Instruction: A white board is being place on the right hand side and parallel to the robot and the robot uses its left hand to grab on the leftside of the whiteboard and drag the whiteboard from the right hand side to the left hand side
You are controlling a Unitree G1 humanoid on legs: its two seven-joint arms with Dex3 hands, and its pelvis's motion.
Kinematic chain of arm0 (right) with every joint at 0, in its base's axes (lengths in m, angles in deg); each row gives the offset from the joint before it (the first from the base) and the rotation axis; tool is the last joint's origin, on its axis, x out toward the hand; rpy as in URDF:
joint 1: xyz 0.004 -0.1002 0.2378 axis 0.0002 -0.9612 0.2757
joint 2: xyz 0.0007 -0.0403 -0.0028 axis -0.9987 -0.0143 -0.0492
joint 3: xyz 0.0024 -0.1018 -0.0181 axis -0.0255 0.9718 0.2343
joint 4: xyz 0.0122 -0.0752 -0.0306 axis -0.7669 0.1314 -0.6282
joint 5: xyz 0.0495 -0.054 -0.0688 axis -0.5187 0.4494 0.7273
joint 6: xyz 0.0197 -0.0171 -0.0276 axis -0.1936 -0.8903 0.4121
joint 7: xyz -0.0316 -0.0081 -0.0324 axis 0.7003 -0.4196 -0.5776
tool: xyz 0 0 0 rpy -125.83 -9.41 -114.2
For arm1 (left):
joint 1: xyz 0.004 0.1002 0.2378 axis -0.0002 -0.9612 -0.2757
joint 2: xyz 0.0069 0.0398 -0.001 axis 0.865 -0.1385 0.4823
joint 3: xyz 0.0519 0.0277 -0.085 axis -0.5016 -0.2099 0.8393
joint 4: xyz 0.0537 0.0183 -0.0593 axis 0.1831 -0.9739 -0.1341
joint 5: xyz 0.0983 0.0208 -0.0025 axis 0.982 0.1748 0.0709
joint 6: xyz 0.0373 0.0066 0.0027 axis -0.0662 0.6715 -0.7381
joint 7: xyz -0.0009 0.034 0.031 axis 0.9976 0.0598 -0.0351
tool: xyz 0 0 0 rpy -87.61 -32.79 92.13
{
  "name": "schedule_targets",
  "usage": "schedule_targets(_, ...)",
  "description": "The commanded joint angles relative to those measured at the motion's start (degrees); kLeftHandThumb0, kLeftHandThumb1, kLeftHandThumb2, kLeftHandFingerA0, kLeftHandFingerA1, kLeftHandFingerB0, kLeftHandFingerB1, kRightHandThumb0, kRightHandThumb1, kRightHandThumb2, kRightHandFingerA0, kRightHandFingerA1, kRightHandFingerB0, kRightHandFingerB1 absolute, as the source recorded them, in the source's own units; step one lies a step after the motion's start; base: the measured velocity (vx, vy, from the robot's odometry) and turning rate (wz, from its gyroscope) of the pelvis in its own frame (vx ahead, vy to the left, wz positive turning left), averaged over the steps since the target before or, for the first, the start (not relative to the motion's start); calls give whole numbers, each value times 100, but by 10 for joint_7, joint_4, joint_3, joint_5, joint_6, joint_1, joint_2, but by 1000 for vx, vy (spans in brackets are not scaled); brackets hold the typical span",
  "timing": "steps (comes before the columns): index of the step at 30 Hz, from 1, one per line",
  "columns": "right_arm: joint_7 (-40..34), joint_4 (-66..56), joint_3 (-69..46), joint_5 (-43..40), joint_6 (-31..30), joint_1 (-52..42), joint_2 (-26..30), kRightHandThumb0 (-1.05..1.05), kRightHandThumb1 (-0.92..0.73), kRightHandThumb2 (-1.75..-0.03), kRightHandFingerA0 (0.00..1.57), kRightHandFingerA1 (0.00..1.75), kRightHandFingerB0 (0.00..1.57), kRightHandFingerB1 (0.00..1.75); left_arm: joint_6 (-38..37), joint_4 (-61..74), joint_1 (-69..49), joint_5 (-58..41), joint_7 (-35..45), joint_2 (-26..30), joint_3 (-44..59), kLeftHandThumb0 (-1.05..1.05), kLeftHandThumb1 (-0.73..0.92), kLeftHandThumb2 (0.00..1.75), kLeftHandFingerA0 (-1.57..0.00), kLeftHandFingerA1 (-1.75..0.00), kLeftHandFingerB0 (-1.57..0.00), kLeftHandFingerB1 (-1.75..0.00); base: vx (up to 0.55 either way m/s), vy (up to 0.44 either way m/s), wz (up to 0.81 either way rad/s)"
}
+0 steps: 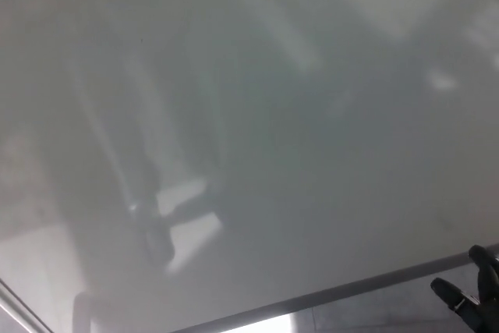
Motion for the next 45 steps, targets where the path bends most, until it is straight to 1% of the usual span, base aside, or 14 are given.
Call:
schedule_targets(1,6,2,5,3,22,-41,0,-41,-81,-65,67,52,34,31,-44,38,-181,-65,-66,-45,65,-78,91,106,0,-4,0,0,0,0,0)
schedule_targets(9,12,2,2,-5,12,-55,-2,-42,-80,-64,67,52,37,32,-56,184,-354,-86,-45,-166,96,-66,90,104,0,-13,0,-5,0,0,1)
schedule_targets(10,12,2,2,-5,12,-54,-2,-43,-79,-64,66,52,38,32,-55,197,-370,-81,-50,-178,92,-51,92,82,0,-11,0,0,0,0,0)
schedule_targets(13,14,3,1,-6,11,-54,-2,-42,-80,-64,66,53,37,32,-73,217,-409,-76,-52,-207,85,-65,84,103,0,-17,0,-11,0,0,0)
schedule_targets(15,15,4,9,4,25,-56,-2,-43,-80,-65,68,53,35,32,-89,223,-443,-66,-65,-231,74,-53,89,78,0,-15,0,-2,0,0,0)
schedule_targets(20,8,2,12,3,24,-52,4,-42,-80,-64,66,51,38,32,-95,220,-452,-54,-74,-242,46,-47,83,84,0,-17,0,-6,0,0,0)
schedule_targets(21,10,2,11,1,21,-51,2,-42,-79,-64,64,52,38,32,-100,211,-449,-53,-76,-240,44,-44,89,66,0,-22,0,-13,0,0,0)
schedule_targets(29,0,5,22,7,39,-56,-3,-44,-78,-64,68,52,38,32,-108,186,-425,-69,-81,-245,28,-45,80,86,0,-12,0,-13,0,0,0)
schedule_targets(30,3,6,22,7,37,-56,-4,-44,-79,-64,67,52,37,32,-111,184,-427,-69,-80,-245,28,-41,90,66,0,-11,0,-16,0,0,0)
schedule_targets(33,20,9,20,2,29,-54,-3,-43,-81,-65,64,52,35,31,-116,178,-432,-71,-82,-243,25,-44,81,87,0,-8,0,-12,0,0,0)
schedule_targets(34,21,9,19,1,29,-54,-4,-43,-80,-65,63,52,35,32,-120,174,-432,-69,-83,-242,24,-41,91,67,0,-11,0,-16,0,0,0)
schedule_targets(40,20,9,21,5,34,-56,-3,-45,-80,-65,61,51,34,31,-124,168,-432,-72,-87,-240,16,-42,91,66,0,-11,0,-16,0,0,0)
schedule_targets(44,21,7,22,5,36,-60,-3,-53,-77,-64,45,45,38,32,-123,170,-433,-75,-88,-240,12,-44,76,85,0,-11,0,-13,0,0,0)
schedule_targets(45,23,6,23,6,37,-65,-2,-53,-65,-100,40,58,27,47,-125,167,-436,-76,-87,-241,11,-43,76,84,0,-12,0,-13,0,0,0)
